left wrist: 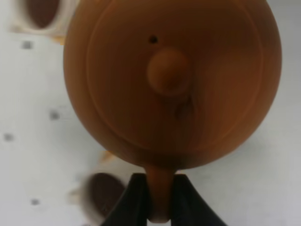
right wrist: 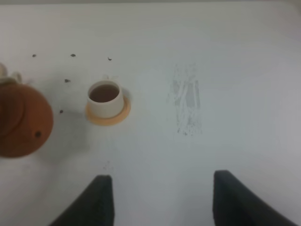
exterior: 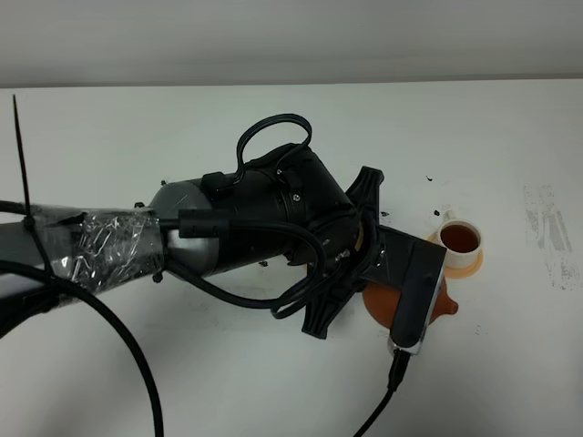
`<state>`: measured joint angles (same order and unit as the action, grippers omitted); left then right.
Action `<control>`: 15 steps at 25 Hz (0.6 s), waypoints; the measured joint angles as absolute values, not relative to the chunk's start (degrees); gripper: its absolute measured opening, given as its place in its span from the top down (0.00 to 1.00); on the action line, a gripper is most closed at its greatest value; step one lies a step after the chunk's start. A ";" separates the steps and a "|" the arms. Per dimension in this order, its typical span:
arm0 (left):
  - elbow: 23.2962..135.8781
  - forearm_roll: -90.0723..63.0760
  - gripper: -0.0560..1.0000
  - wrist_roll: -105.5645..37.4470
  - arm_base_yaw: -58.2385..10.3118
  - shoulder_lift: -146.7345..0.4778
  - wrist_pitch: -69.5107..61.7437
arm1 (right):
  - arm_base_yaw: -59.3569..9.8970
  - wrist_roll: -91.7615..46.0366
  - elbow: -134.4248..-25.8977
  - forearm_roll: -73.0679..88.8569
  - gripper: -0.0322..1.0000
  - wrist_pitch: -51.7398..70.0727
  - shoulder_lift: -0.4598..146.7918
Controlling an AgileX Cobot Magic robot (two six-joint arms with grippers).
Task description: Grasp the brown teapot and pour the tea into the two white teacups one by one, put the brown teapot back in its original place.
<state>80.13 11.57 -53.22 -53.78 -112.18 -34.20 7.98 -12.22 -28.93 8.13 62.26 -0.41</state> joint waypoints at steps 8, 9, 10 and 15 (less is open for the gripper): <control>79.76 7.77 0.83 -49.34 -53.78 -115.94 -34.26 | 7.98 -12.22 -28.93 8.13 0.50 62.26 -0.41; 79.76 7.42 0.83 -49.20 -53.78 -116.66 -34.10 | 7.98 -12.22 -28.93 8.13 0.50 62.26 -0.41; 79.76 7.25 0.83 -49.15 -53.78 -117.32 -33.76 | 7.98 -12.22 -28.93 8.13 0.50 62.26 -0.41; 79.82 6.84 0.83 -49.02 -53.78 -118.31 -33.40 | 7.98 -12.22 -28.93 8.13 0.50 62.26 -0.41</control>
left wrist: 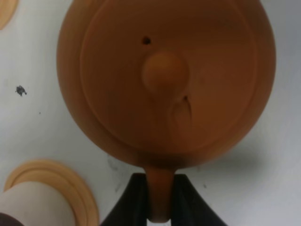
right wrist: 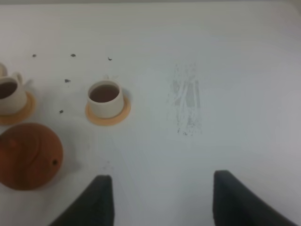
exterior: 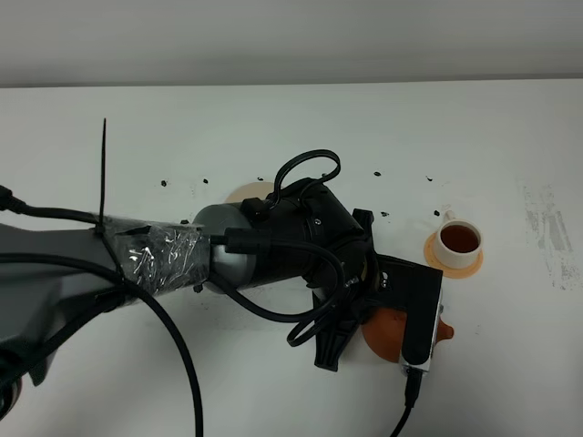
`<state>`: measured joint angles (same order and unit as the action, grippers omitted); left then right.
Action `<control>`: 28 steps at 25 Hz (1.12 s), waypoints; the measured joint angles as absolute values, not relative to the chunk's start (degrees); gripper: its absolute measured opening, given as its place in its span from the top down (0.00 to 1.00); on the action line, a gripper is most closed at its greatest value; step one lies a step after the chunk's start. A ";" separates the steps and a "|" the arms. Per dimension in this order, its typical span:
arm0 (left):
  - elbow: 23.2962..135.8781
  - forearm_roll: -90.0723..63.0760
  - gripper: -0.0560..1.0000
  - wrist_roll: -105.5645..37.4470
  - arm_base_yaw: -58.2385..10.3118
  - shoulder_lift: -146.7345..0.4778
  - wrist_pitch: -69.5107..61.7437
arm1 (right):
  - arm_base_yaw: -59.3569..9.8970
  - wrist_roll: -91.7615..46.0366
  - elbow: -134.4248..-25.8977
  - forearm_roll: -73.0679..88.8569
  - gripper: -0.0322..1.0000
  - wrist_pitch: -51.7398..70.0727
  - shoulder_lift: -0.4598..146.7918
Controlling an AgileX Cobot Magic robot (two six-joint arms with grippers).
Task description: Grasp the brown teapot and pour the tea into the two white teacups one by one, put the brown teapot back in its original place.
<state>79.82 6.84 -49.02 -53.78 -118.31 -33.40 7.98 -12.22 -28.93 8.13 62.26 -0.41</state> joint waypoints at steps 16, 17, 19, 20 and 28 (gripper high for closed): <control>79.13 12.79 0.83 -35.55 -44.16 -106.46 -41.33 | 7.98 -12.22 -28.93 8.13 0.50 62.26 -0.41; 78.98 12.79 0.83 -34.69 -42.92 -106.16 -41.79 | 7.98 -12.22 -28.93 8.13 0.50 62.26 -0.41; 78.75 12.82 0.83 -32.64 -40.37 -105.85 -42.94 | 7.98 -12.22 -28.93 8.13 0.50 62.26 -0.41; 78.75 12.82 0.83 -31.80 -39.34 -105.74 -43.39 | 7.98 -12.22 -28.93 8.13 0.50 62.26 -0.41; 78.68 12.86 0.83 -27.70 -32.17 -105.86 -43.88 | 7.98 -12.22 -28.93 8.13 0.50 62.26 -0.41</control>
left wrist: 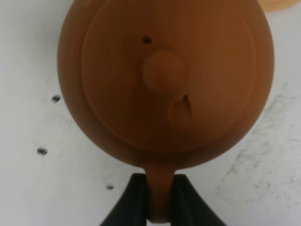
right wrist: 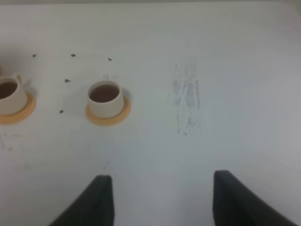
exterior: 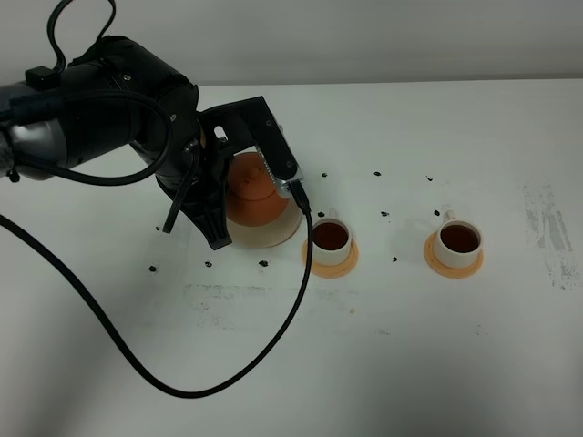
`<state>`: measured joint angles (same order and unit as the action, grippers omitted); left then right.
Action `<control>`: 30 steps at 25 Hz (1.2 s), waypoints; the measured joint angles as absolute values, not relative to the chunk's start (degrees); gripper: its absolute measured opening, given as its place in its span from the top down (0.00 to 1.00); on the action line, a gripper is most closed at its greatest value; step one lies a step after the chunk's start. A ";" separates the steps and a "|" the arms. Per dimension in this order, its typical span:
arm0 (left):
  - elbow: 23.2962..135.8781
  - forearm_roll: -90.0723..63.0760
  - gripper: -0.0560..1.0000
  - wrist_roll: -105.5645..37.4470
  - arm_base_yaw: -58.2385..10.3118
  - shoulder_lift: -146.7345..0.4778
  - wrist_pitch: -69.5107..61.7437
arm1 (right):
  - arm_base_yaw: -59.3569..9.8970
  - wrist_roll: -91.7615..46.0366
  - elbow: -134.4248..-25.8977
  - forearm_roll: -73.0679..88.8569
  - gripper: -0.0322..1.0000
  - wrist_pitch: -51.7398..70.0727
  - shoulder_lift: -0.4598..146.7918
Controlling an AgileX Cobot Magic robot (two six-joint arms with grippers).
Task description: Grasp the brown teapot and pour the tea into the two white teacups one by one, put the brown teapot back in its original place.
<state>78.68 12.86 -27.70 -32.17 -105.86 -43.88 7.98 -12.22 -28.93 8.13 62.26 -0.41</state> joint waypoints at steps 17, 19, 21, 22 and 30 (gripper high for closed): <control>80.86 12.75 0.83 -21.23 -30.67 -115.59 -38.42 | 7.98 -12.22 -28.93 8.13 0.50 62.26 -0.41; 80.86 12.75 0.83 -20.70 -30.54 -116.12 -38.23 | 7.98 -12.22 -28.93 8.13 0.50 62.26 -0.41; 80.86 12.75 0.83 -19.91 -30.41 -116.38 -38.05 | 7.98 -12.22 -28.93 8.13 0.50 62.26 -0.41; 80.86 12.75 0.83 -19.06 -30.26 -116.44 -38.00 | 7.98 -12.22 -28.93 8.13 0.50 62.26 -0.41; 80.90 12.87 0.83 -14.04 -29.48 -116.84 -39.09 | 7.98 -12.22 -28.93 8.13 0.50 62.26 -0.41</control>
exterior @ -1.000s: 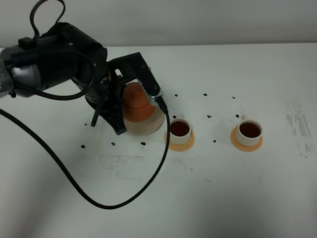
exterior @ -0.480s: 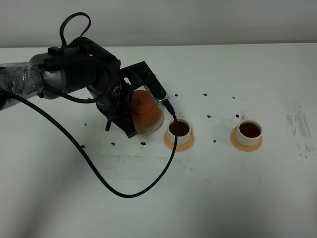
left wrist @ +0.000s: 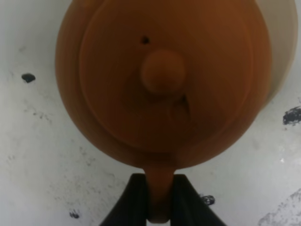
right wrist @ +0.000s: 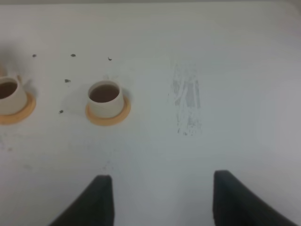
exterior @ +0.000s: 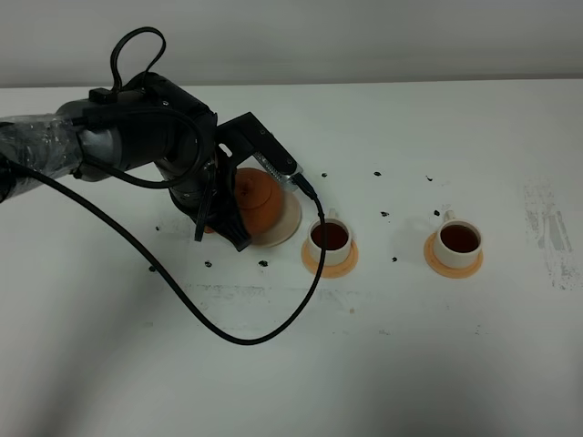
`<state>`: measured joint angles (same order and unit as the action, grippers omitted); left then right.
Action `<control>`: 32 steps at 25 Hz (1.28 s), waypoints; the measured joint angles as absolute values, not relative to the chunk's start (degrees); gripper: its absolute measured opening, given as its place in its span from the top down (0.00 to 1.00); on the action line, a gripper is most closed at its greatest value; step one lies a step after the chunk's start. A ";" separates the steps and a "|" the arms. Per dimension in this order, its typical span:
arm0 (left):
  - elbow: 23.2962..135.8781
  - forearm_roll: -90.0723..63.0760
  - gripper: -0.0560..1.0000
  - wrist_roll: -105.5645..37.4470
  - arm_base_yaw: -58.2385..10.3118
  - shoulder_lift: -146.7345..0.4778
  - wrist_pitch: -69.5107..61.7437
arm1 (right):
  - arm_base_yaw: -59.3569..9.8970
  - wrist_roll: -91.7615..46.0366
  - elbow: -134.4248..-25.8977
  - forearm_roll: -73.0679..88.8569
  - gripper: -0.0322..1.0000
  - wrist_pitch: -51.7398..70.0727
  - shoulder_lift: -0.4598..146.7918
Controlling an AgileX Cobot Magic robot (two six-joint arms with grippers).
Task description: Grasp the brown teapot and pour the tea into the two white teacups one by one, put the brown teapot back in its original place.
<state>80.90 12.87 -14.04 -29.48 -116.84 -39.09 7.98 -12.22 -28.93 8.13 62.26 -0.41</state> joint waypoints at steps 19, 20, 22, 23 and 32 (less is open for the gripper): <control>80.97 13.41 0.59 -13.02 -30.17 -111.86 -41.23 | 7.98 -12.22 -28.93 8.13 0.50 62.26 -0.41; 80.97 13.77 0.59 -13.02 -30.46 -110.40 -42.40 | 7.98 -12.22 -28.93 8.13 0.50 62.26 -0.41; 80.91 14.02 0.59 -13.02 -30.69 -107.49 -44.97 | 7.98 -12.22 -28.93 8.13 0.50 62.26 -0.41; 80.51 14.31 0.59 -12.97 -30.73 -105.71 -45.83 | 7.98 -12.22 -28.93 8.13 0.50 62.26 -0.41; 70.12 13.70 0.59 -12.96 -25.11 -86.32 -50.03 | 7.98 -12.22 -28.93 8.13 0.50 62.26 -0.41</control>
